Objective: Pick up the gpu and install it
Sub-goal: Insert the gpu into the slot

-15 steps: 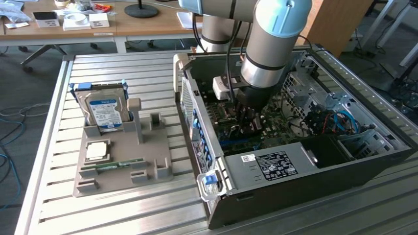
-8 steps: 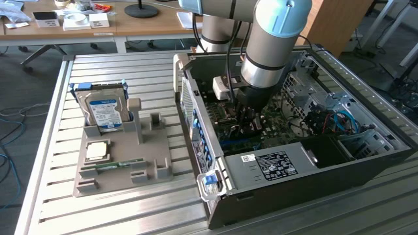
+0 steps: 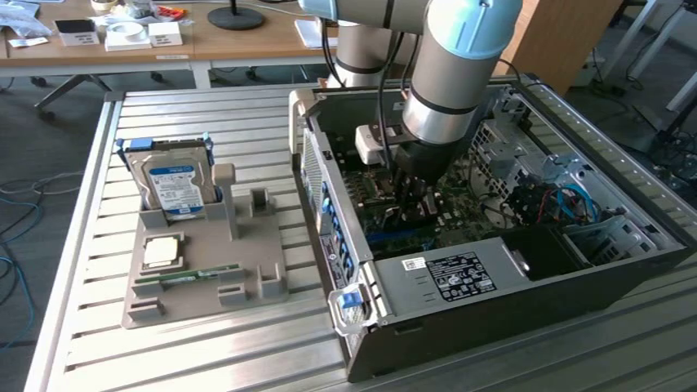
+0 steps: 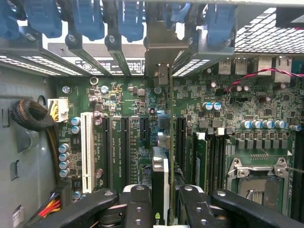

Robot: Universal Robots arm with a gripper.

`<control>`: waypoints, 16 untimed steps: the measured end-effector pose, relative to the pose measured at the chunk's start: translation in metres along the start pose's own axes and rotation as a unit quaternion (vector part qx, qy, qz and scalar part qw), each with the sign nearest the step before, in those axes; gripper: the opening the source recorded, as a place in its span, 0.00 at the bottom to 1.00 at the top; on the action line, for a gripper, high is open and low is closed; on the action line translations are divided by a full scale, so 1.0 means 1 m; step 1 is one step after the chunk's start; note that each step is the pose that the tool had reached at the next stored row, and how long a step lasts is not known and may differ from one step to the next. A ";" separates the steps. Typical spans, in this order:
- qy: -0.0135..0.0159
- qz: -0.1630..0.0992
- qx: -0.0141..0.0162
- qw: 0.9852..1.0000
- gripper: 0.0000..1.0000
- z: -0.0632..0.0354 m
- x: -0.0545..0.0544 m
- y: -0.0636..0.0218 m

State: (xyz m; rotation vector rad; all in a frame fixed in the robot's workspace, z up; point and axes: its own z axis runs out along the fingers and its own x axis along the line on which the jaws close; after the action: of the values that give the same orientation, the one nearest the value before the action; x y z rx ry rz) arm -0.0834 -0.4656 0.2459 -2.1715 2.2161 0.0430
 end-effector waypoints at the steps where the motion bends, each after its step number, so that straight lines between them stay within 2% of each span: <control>1: 0.000 0.000 0.000 1.000 0.27 0.0000 0.000 0.0000; 4: 0.000 0.000 0.000 1.000 0.27 -0.0001 0.000 0.0000; 6: 0.005 0.000 0.000 1.000 0.27 -0.0002 0.000 0.0000; 7: 0.006 0.000 0.000 1.000 0.27 -0.0001 0.000 0.0000; 16: 0.006 0.000 0.000 1.000 0.27 -0.0001 -0.001 0.0000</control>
State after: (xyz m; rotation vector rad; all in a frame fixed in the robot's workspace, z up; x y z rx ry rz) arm -0.0834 -0.4649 0.2461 -2.1766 2.2230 0.0302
